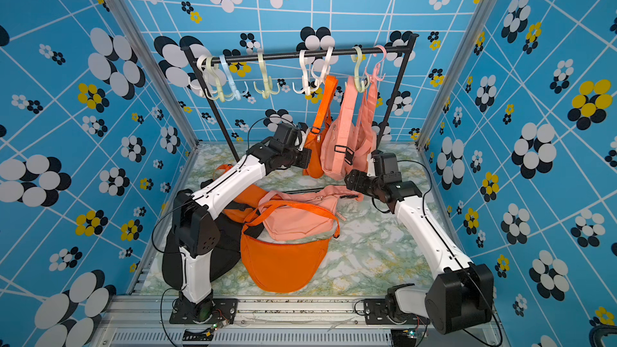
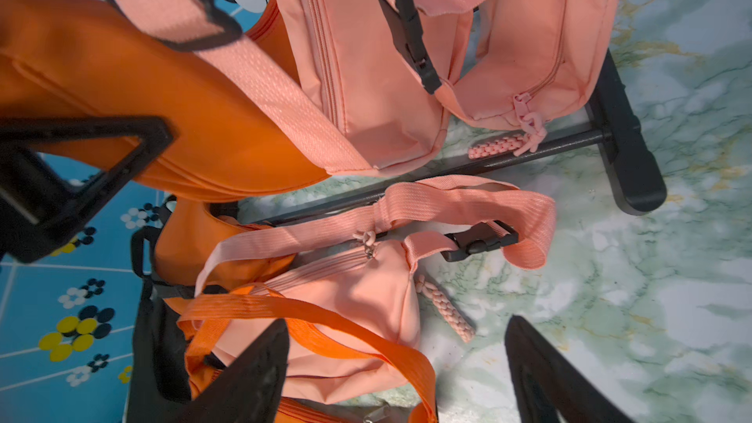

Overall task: Take the bag off the hook
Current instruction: Pick up the bag from the hook.

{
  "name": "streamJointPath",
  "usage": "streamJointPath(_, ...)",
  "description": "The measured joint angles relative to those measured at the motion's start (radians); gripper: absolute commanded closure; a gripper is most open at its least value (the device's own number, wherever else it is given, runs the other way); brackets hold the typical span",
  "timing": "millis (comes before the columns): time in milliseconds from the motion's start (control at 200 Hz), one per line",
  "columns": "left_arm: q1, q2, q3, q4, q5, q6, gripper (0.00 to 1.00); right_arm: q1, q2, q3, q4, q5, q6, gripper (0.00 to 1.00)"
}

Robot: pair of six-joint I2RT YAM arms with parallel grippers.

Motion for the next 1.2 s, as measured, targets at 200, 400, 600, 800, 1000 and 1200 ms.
streamJointPath(200, 0.045, -0.317, -0.193, -0.002, -0.057, 0.003, 1.0, 0.064, 0.105, 0.23, -0.012, -0.018, -0.048, 0.23)
streamJointPath(400, 0.105, -0.503, -0.291, 0.005, -0.095, 0.003, 1.0, 0.138, 0.222, 0.512, -0.007, -0.015, -0.107, 0.22)
streamJointPath(600, 0.104, -0.546, -0.316, 0.003, -0.096, 0.003, 1.0, 0.169, 0.371, 0.759, 0.014, -0.008, -0.132, 0.22)
streamJointPath(800, 0.104, -0.565, -0.337, -0.018, -0.085, 0.003, 1.0, 0.201, 0.537, 0.992, 0.019, -0.002, -0.151, 0.24)
streamJointPath(1000, 0.104, -0.588, -0.339, -0.033, -0.054, 0.0, 1.0, 0.204, 0.638, 1.133, 0.017, 0.054, -0.172, 0.42)
streamJointPath(1200, 0.104, -0.602, -0.339, -0.057, -0.016, 0.0, 1.0, 0.204, 0.639, 1.14, 0.019, 0.131, -0.185, 1.0)
